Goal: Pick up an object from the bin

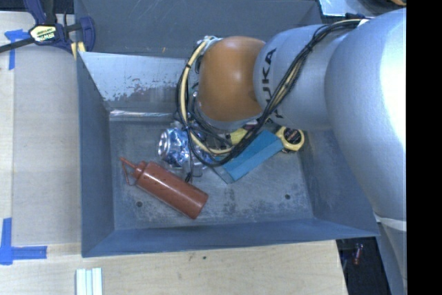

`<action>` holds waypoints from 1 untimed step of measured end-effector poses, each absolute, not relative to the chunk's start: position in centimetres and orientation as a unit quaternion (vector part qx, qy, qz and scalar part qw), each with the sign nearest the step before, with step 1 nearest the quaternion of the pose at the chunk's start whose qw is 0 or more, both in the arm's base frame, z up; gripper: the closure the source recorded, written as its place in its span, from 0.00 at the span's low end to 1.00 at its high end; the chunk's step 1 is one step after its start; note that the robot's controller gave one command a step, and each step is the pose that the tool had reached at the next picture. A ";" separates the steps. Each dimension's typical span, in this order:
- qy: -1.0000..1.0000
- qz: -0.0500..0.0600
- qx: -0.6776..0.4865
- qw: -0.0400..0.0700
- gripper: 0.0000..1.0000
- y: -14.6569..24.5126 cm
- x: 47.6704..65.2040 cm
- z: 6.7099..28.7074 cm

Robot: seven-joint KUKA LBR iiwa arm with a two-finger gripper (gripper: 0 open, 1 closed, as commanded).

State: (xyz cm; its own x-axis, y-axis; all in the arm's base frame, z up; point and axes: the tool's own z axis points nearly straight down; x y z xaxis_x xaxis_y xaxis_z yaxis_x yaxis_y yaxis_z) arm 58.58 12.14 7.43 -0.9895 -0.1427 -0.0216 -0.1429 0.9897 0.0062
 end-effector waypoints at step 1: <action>0.998 0.005 -0.057 0.013 1.00 12.2 58.8 7.8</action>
Offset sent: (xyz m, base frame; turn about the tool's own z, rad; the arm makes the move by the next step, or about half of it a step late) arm 0.0000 0.0000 0.0000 0.0000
